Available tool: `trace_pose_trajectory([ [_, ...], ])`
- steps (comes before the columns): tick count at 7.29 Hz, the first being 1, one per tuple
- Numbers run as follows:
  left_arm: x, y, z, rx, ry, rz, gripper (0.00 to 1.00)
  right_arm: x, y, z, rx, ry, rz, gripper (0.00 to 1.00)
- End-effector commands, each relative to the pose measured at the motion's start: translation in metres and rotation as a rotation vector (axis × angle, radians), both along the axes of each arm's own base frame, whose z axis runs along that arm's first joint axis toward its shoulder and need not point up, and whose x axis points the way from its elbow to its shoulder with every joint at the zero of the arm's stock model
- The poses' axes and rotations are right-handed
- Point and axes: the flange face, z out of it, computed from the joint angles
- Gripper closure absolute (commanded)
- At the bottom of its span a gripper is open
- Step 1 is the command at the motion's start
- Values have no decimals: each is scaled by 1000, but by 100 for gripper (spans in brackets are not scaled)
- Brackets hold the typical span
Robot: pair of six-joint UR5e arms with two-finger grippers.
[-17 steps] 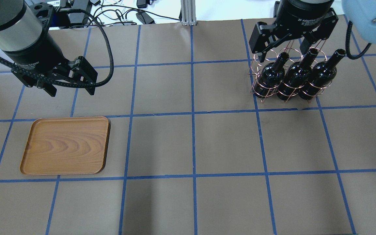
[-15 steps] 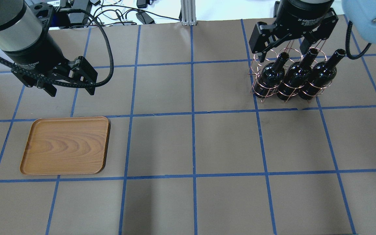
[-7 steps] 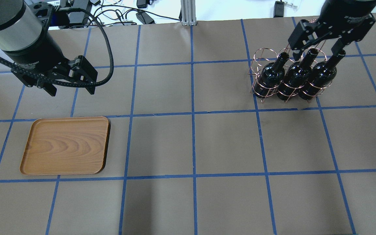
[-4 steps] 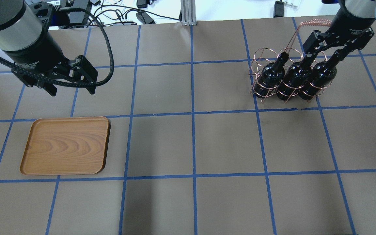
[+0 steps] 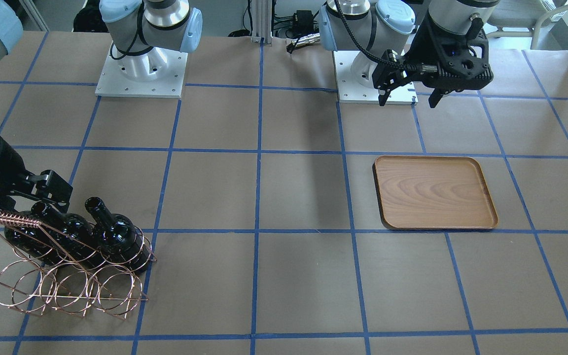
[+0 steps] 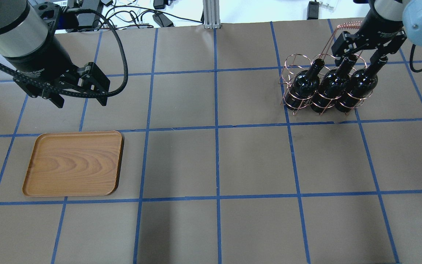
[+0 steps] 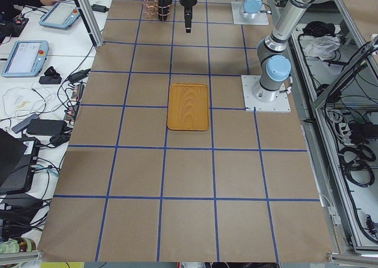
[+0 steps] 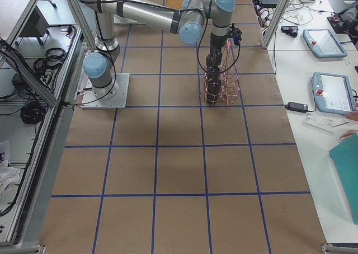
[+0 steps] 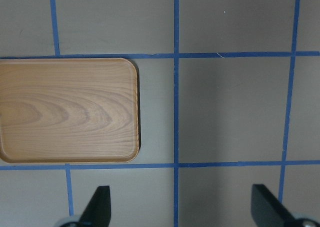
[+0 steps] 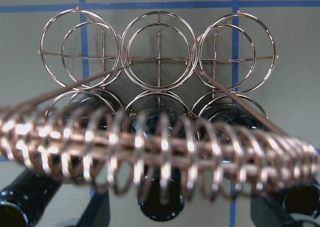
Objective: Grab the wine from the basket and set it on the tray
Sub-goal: 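Lower the right gripper and grasp the middle dark wine bottle's neck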
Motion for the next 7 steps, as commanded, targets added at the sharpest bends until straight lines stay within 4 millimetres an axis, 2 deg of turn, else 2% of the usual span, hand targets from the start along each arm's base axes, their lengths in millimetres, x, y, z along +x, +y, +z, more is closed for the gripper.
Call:
trace_pose_trajectory([
  [1, 0, 0, 0, 1, -2, -1, 0, 6, -7, -9, 6, 0, -9, 11],
  [3, 0, 0, 0, 0, -2, -1, 0, 3, -6, -14, 30, 17, -3, 20],
  [4, 0, 0, 0, -2, 1, 0, 0, 4, -6, -11, 25, 20, -6, 25],
  [5, 0, 0, 0, -2, 1, 0, 0, 4, -6, -14, 35, 20, -3, 45],
  [6, 1, 0, 1, -2, 0, 0, 0, 4, -7, -16, 39, 16, -3, 51],
  [7, 1, 0, 0, -2, 0, -4, 0, 5, -7, -17, 39, 5, -3, 67],
])
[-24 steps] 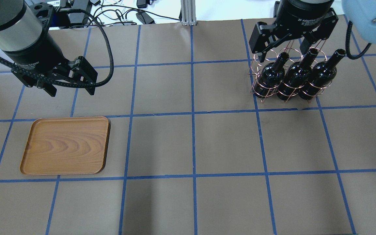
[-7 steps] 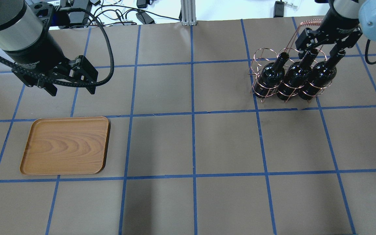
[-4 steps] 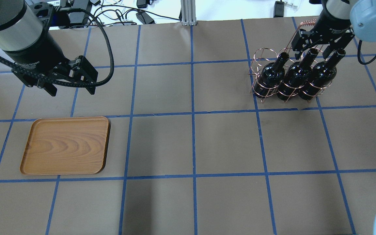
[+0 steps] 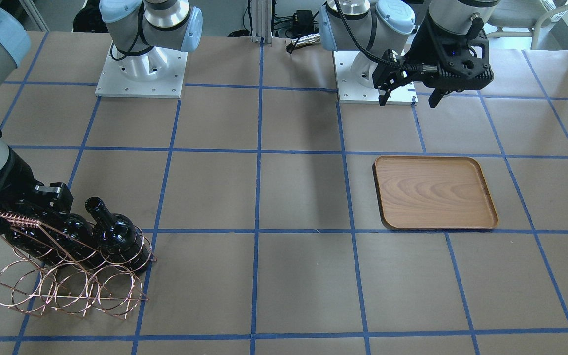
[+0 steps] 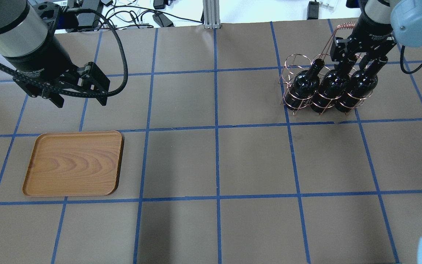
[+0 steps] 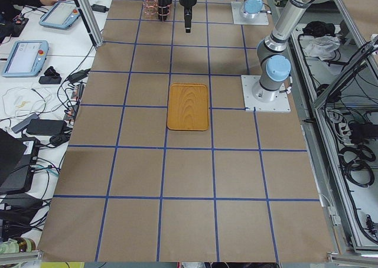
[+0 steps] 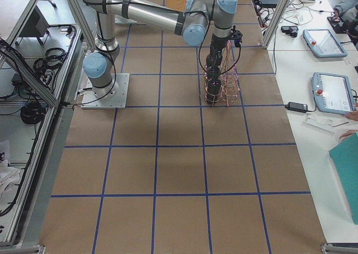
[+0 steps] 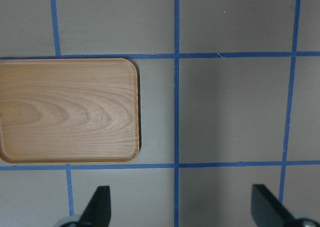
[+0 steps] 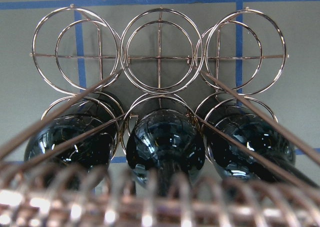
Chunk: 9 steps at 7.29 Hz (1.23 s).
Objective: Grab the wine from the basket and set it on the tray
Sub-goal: 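Lower the right gripper and grasp the middle dark wine bottle's neck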
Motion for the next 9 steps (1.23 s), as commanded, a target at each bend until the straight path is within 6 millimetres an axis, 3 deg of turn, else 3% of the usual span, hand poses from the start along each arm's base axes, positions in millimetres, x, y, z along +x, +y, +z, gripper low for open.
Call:
trace_pose_trajectory([
  [1, 2, 0, 1, 0, -3, -7, 0, -1, -3, -7, 12, -10, 10, 80],
  [3, 11, -1, 1, -2, 0, 12, 0, 0, -3, -4, 7, -10, 11, 94],
  [4, 10, -1, 0, 1, 0, 12, 0, 0, -3, 6, 2, -5, 11, 100],
  [5, 10, -1, 0, 1, 1, 12, 0, 0, -2, 30, 30, -12, 7, 100],
  [6, 9, 0, -1, 4, 0, 10, 0, 2, 12, 81, 61, -19, 5, 100],
  [8, 11, -1, -1, 4, -1, 12, 0, 15, 71, 171, 44, -15, 5, 100],
  [9, 10, -1, -1, 4, -1, 12, 0, 25, 104, 192, 66, -22, -16, 100],
])
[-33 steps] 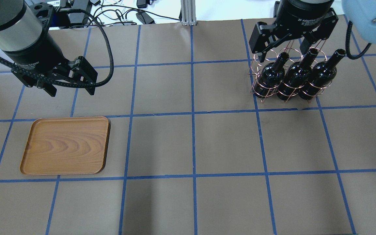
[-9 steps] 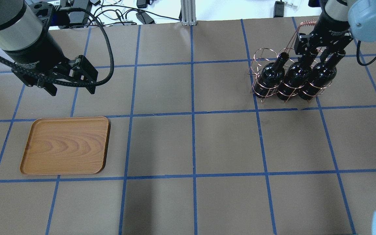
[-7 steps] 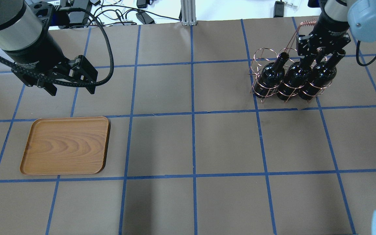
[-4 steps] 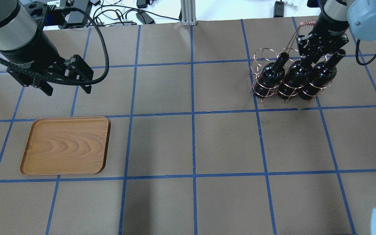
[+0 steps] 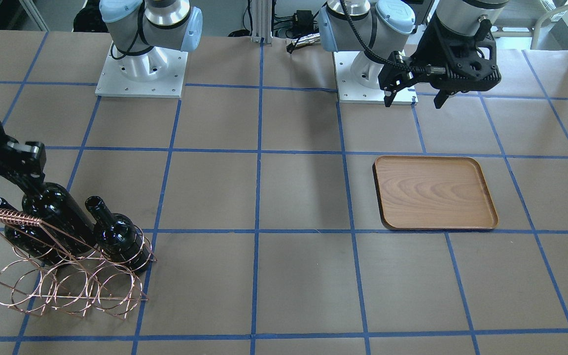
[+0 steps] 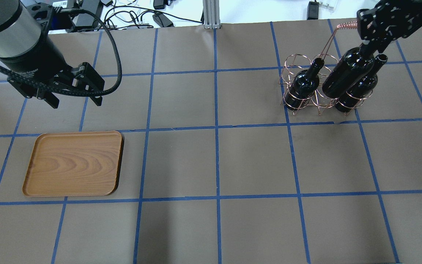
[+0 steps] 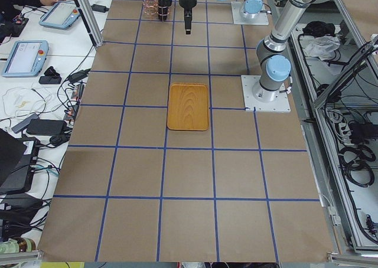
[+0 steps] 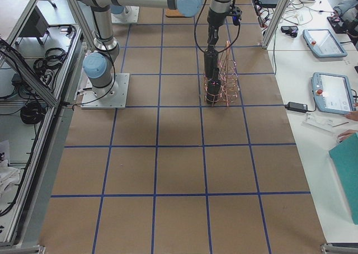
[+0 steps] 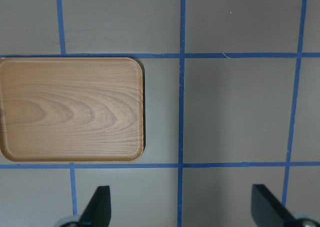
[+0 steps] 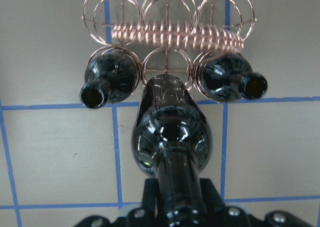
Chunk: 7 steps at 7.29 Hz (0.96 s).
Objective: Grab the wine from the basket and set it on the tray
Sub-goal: 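Pull the bottle out of the rack with the right gripper toward the tray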
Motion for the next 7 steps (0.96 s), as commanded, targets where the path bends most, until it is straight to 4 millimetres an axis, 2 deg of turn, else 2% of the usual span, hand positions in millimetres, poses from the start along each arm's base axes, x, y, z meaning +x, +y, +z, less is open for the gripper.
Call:
trace_pose_trajectory([
  [1, 1, 0, 0, 2, 0, 1, 0, 38, 66, 55, -5, 5, -50, 100],
  [2, 0, 0, 0, -1, 1, -1, 0, 80, 82, 56, 8, 15, -82, 100],
  [4, 1, 0, 0, -1, -1, 1, 0, 170, 105, 44, 32, -8, -164, 100],
  [6, 1, -1, 1, -4, -1, 2, 0, 245, 121, 11, -1, -21, -202, 100],
  [7, 2, 0, 0, 2, -2, -6, 0, 285, 124, -16, -14, -16, -214, 100],
])
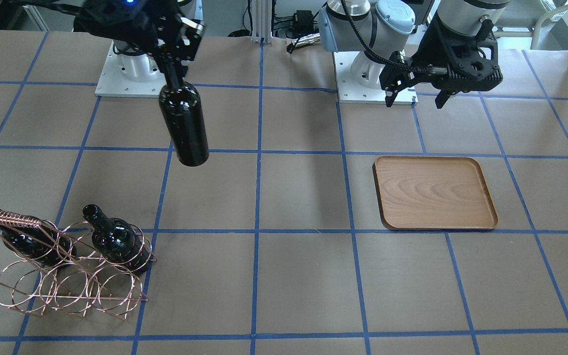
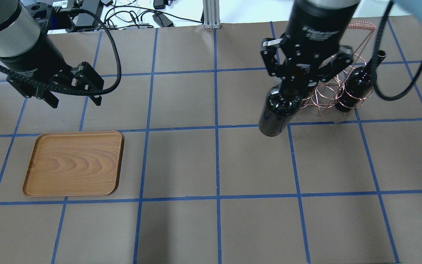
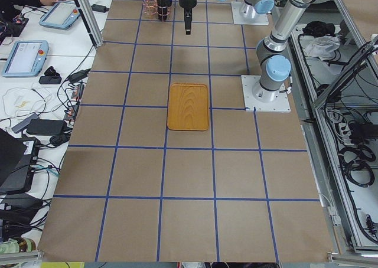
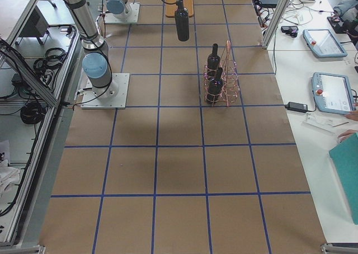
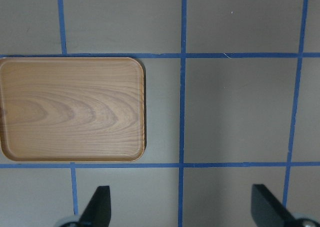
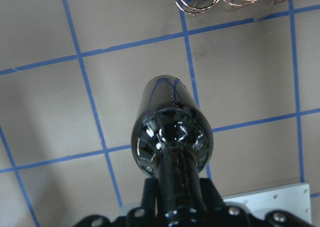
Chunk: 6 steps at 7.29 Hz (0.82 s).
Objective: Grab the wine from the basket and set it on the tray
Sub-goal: 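Pull the bottle out of the rack with the right gripper toward the tray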
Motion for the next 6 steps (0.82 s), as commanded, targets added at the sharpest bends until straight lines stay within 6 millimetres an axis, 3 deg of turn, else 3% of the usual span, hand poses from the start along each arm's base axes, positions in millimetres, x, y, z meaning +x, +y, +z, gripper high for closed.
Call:
trace_pose_trajectory([
  [1, 1, 0, 1, 0, -2, -21, 0, 94, 13, -51, -41, 2, -20, 100],
  [3, 31, -3, 4, -4, -20, -37, 0, 140, 1, -91, -47, -16, -52, 100],
  [5, 71, -4, 8, -10, -18, -99, 0, 173, -6, -126, -50, -18, -78, 100],
  [6, 79, -4, 8, -10, -18, -92, 0, 180, -9, -141, -32, -6, -92, 100],
])
